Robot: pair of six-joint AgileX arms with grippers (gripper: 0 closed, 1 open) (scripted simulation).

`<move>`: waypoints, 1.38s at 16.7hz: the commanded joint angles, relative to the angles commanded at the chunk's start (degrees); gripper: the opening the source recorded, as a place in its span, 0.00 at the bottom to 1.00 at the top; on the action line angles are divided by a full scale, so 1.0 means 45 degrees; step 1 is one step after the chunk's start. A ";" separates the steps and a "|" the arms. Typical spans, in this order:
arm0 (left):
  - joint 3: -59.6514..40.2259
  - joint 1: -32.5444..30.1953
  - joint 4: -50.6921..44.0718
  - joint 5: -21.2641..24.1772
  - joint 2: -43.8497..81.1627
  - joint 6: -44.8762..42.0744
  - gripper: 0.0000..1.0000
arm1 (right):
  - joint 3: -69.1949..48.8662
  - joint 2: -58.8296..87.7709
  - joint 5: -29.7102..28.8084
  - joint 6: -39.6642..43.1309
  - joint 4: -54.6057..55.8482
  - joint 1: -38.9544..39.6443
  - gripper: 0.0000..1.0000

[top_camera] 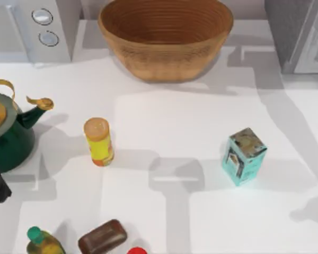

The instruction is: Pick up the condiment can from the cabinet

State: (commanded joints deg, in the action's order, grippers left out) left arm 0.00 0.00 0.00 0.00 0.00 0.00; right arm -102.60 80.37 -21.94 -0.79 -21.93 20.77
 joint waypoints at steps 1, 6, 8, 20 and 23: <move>0.0000 0.0000 0.0000 0.0000 0.0000 0.0000 1.00 | -0.0096 0.0193 -0.0500 0.0003 0.0079 0.0466 1.00; 0.0000 0.0000 0.0000 0.0000 0.0000 0.0000 1.00 | -0.0239 0.0527 -0.1368 0.0010 0.0253 0.1324 1.00; 0.0000 0.0000 0.0000 0.0000 0.0000 0.0000 1.00 | -0.0180 0.0477 -0.1331 0.0006 0.0239 0.1272 1.00; 0.0000 0.0000 0.0000 0.0000 0.0000 0.0000 1.00 | -0.2767 0.3109 -0.0285 0.0005 0.0321 0.0199 1.00; 0.0000 0.0000 0.0000 0.0000 0.0000 0.0000 1.00 | -0.2767 0.3109 -0.0285 0.0005 0.0321 0.0199 0.85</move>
State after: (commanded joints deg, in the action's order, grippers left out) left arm 0.00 0.00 0.00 0.00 0.00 0.00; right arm -115.05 94.36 -23.22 -0.77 -20.49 21.67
